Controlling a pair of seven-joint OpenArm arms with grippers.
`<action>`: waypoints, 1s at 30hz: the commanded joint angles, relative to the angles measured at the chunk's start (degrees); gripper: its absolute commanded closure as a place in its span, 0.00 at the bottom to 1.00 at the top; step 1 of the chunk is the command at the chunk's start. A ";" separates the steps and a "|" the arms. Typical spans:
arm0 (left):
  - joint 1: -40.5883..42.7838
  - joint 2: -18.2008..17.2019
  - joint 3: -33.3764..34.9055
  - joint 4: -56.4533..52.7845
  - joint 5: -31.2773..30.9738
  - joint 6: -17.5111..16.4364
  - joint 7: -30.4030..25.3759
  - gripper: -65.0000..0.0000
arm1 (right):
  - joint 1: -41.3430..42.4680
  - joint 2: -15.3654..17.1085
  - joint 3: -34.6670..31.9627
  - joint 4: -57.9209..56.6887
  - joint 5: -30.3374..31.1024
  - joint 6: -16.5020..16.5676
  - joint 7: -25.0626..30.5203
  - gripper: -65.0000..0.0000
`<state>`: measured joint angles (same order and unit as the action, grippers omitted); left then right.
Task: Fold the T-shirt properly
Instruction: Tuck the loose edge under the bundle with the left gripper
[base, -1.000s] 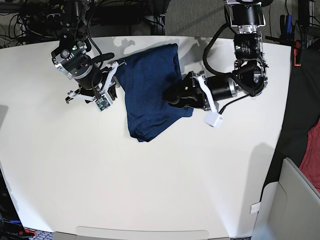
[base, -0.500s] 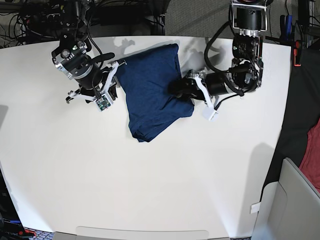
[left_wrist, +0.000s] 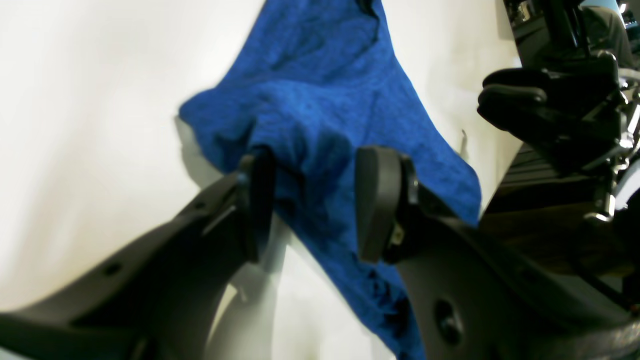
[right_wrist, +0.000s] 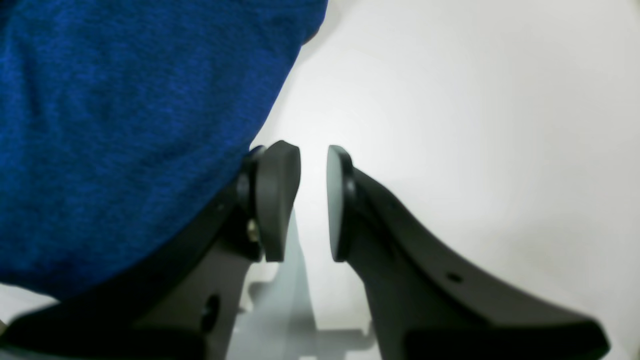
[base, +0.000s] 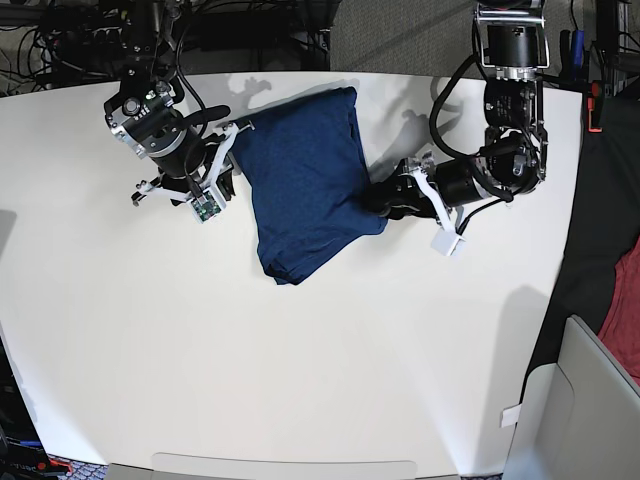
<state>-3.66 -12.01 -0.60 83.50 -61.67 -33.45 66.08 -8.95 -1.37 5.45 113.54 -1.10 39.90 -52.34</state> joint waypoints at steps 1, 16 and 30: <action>-1.04 -0.25 -0.41 3.05 -2.90 -0.53 0.25 0.62 | 0.29 -0.26 -0.05 1.32 0.97 0.10 1.30 0.82; -1.04 3.44 0.21 7.35 -1.41 -0.53 0.95 0.61 | 0.20 -0.52 -0.13 1.32 0.97 0.10 1.30 0.82; -2.71 4.58 -0.15 -3.20 11.60 -0.53 -4.77 0.62 | 0.03 -0.52 -0.22 2.11 1.15 0.10 1.22 0.82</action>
<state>-5.39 -7.20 -0.51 79.40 -50.02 -33.91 61.41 -9.37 -1.93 5.34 114.50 -0.69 40.07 -52.47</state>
